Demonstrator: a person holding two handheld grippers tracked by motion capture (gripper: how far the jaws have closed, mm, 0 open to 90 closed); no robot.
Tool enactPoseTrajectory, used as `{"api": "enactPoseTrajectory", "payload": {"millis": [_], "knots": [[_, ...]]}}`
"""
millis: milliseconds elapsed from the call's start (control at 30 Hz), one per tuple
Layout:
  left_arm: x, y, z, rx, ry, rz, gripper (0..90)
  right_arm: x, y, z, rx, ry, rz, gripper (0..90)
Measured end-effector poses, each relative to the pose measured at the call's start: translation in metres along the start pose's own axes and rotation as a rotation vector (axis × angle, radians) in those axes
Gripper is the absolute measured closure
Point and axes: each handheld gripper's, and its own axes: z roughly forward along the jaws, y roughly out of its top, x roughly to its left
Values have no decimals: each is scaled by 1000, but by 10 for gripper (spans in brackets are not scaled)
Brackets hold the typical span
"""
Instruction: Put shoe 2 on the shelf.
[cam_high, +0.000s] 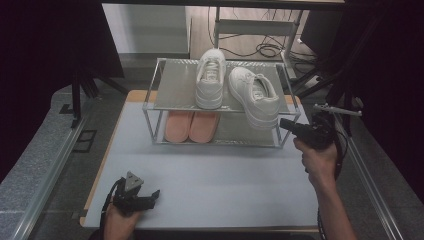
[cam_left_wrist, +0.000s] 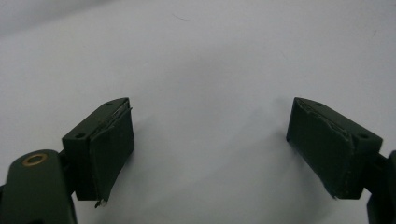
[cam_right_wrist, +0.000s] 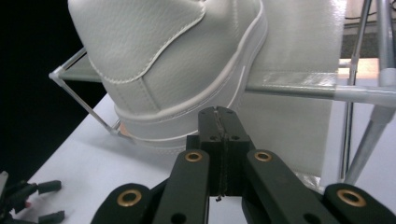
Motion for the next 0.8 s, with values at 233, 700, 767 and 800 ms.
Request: {"api": "enactPoseTrajectory", "payload": {"millis": [233, 700, 767, 800], "knots": [[0, 0, 0, -1, 2, 1, 148, 0, -1, 8, 0, -22, -30, 900], [0, 0, 0, 0, 1, 1, 148, 8, 4, 30, -10, 7, 4, 900], [0, 0, 0, -1, 3, 2, 148, 12, 6, 37, -14, 9, 7, 900], [0, 0, 0, -1, 3, 2, 149, 14, 6, 41, -13, 4, 4, 900]]}}
